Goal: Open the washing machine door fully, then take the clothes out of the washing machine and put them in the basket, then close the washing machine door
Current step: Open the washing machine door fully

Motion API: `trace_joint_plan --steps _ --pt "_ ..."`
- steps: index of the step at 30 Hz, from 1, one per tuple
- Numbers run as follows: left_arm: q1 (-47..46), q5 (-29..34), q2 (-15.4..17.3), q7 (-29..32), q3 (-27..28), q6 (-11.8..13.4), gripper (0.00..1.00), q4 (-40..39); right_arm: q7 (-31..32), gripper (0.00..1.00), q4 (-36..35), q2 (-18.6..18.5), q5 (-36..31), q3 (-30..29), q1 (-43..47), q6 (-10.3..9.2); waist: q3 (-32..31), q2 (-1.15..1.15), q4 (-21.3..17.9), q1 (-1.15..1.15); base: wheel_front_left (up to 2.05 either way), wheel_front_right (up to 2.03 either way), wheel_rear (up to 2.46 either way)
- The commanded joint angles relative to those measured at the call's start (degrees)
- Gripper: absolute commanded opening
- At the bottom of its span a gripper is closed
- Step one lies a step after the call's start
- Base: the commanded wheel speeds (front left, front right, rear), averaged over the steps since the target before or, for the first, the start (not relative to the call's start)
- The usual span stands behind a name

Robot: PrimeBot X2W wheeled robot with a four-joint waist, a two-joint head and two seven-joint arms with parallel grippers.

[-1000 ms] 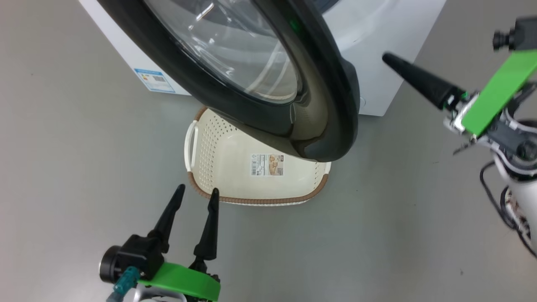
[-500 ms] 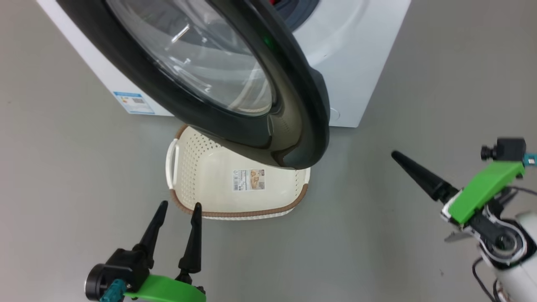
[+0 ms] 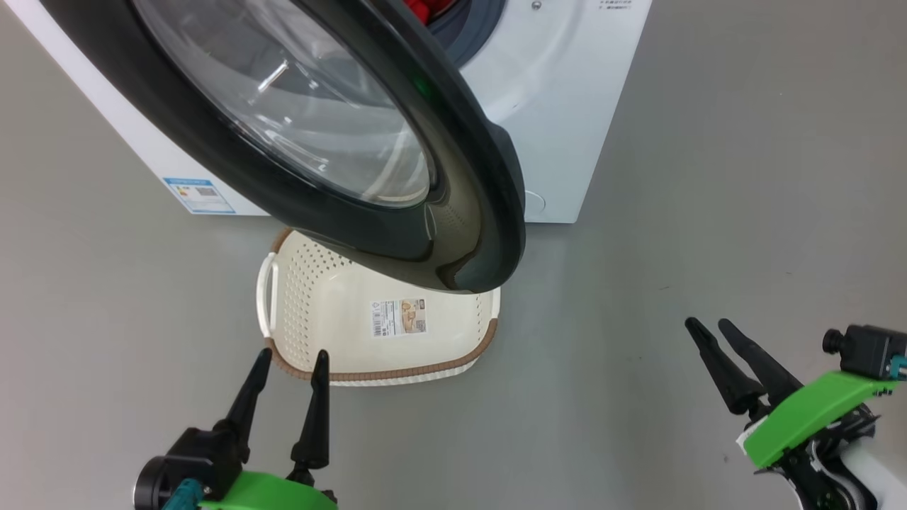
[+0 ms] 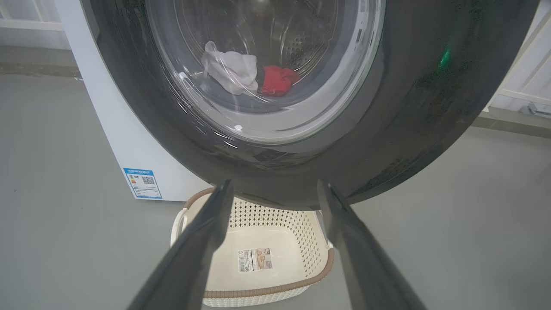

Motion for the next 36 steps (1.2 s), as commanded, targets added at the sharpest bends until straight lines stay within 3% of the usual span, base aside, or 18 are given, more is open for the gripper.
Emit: trace_joint_plan --steps 1,6,16,21,26,36 --pt "0.5 0.7 0.8 -0.7 2.0 -0.3 1.0 -1.1 -2.3 1.0 -0.5 -1.9 -1.8 1.6 1.0 0.29 -0.2 0.0 -0.2 0.0 0.0 0.0 0.0" --pt "1.0 1.0 0.8 -0.7 2.8 -0.4 1.0 -1.0 -6.0 1.0 0.9 -1.9 -7.5 1.6 0.6 0.29 -0.7 0.0 -0.6 0.0 0.0 0.0 0.0" --pt "1.8 1.3 0.8 -0.7 3.2 -0.2 1.0 -1.5 -6.1 1.0 -6.0 7.4 -31.0 -20.0 8.5 0.29 -1.7 0.0 -0.3 0.0 0.0 0.0 0.0" --pt "2.0 1.6 0.8 -0.7 3.1 0.1 1.0 -2.2 -6.1 1.0 -9.9 12.3 -39.2 -28.2 12.2 0.29 -2.0 0.0 0.2 0.0 0.0 0.0 0.0" --pt "2.5 1.6 0.8 -0.7 3.0 0.2 1.0 -3.0 -6.1 1.0 -11.2 15.1 -43.1 -31.7 15.8 0.29 -2.4 0.0 0.6 0.0 0.0 0.0 0.0" --pt "2.8 1.6 0.8 -0.7 3.1 0.3 1.0 -3.5 -6.1 1.0 -9.9 16.1 -44.8 -32.0 16.9 0.29 -2.4 0.0 0.4 0.0 0.0 0.0 0.0"
